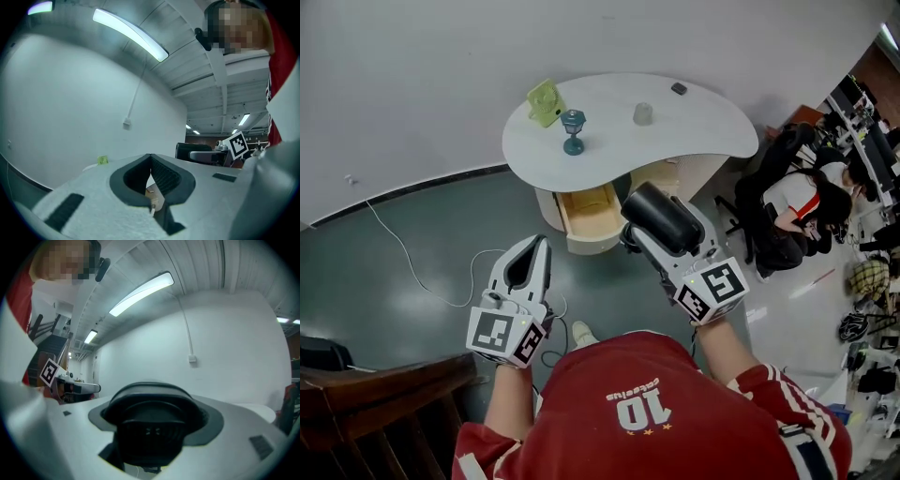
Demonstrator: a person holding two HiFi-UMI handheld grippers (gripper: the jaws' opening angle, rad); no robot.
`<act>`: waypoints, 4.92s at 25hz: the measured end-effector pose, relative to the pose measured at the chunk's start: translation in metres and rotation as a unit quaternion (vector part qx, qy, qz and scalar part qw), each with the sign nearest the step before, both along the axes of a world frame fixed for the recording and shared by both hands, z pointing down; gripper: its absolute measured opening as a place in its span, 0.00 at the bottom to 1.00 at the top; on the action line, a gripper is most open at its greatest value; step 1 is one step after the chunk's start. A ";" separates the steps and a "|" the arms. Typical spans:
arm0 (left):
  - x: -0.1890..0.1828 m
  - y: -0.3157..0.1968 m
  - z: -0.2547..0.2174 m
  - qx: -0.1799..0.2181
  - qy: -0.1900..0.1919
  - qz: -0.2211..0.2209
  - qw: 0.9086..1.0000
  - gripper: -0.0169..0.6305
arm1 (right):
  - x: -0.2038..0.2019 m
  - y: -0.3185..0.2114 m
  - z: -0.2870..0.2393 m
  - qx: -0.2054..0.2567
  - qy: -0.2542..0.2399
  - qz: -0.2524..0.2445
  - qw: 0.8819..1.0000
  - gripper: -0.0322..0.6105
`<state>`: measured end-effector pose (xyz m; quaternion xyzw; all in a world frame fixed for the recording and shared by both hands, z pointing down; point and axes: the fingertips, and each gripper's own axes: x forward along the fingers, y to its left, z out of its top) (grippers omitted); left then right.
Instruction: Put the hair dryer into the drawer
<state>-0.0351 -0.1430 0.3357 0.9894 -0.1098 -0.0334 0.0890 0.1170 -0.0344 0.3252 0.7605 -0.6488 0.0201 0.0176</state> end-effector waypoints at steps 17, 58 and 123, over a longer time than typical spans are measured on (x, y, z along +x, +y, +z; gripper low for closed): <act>0.007 -0.026 0.043 -0.026 -0.030 -0.029 0.999 0.03 | 0.017 -0.053 0.066 -0.045 0.035 -0.068 0.996 0.62; 0.078 -0.092 0.101 -0.025 -0.149 -0.241 0.959 0.03 | 0.047 -0.175 0.312 -0.191 0.221 -0.461 0.838 0.62; 0.042 -0.105 0.145 -0.114 -0.194 -0.338 0.914 0.03 | 0.023 -0.174 0.589 -0.351 0.462 -0.629 0.517 0.62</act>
